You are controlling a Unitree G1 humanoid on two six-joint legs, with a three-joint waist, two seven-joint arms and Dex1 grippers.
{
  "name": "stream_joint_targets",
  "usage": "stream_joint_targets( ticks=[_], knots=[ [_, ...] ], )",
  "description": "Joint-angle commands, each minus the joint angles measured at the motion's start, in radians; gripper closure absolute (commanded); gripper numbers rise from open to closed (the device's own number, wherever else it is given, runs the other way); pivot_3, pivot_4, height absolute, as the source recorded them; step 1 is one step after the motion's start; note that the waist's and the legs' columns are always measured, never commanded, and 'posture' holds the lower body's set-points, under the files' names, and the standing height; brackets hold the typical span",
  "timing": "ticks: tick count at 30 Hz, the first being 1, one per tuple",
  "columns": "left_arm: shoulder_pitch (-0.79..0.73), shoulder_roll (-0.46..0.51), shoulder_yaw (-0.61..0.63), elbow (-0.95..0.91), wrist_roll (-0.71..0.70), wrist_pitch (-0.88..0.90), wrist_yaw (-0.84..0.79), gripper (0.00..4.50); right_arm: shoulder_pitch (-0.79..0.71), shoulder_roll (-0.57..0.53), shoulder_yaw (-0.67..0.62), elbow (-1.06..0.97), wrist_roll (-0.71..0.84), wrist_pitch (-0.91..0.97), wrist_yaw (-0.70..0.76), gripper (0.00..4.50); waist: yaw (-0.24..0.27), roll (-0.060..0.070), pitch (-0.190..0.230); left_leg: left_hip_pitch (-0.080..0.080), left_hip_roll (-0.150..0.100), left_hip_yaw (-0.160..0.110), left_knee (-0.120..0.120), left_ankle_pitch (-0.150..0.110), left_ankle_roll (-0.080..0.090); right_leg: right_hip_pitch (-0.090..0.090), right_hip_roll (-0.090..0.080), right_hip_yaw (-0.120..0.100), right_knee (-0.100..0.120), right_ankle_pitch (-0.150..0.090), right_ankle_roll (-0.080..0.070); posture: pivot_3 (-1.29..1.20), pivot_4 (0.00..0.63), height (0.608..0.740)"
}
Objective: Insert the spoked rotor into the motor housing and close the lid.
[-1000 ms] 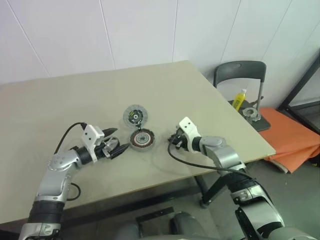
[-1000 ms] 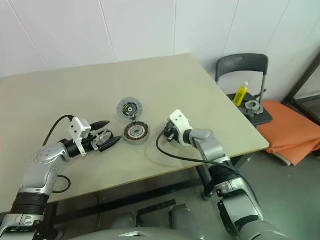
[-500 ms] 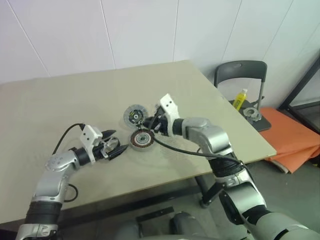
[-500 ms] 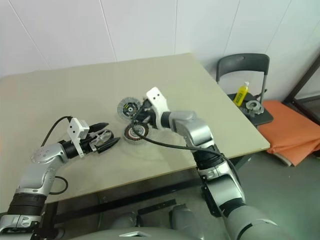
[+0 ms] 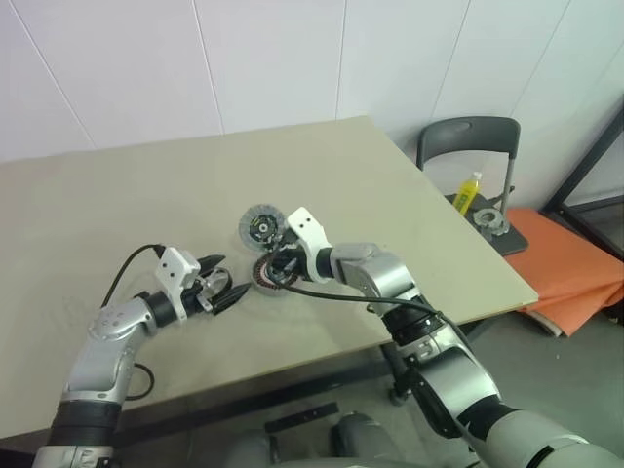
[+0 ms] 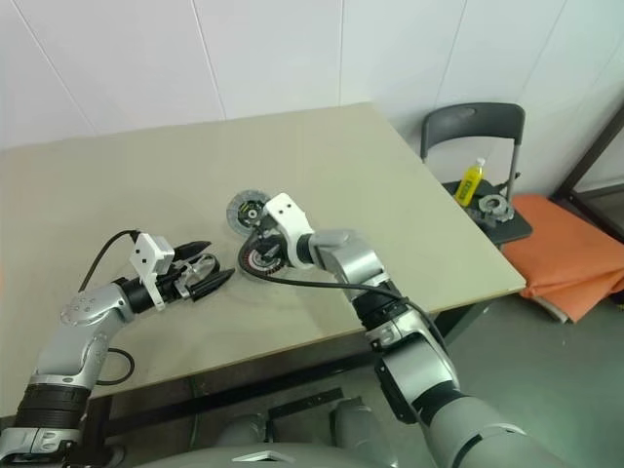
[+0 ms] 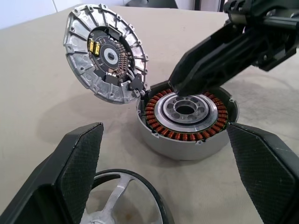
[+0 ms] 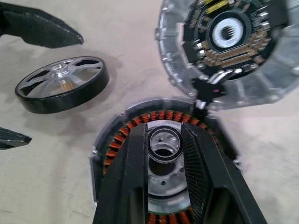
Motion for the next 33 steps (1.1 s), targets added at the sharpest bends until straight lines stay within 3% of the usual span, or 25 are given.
stream_joint_targets(
  ticks=[1,33],
  knots=[
    [-0.023,0.003,0.022,-0.019,-0.008,-0.009,0.007,0.00,-0.028,0.004,0.012,0.000,-0.017,-0.031,0.003,3.82,-0.001,0.000,0.000,0.000,0.000,0.000,0.000,0.000,0.000,0.000,0.000,0.000,0.000,0.000,0.000,0.00,0.000,0.740],
    [-0.016,-0.002,0.013,-0.024,-0.012,-0.002,0.016,0.00,0.035,0.025,0.024,-0.025,-0.052,-0.092,-0.032,3.82,-0.019,0.000,0.000,0.001,0.000,-0.001,-0.002,0.000,0.000,0.000,0.000,0.000,0.000,0.000,0.000,0.00,0.000,0.740]
  ],
)
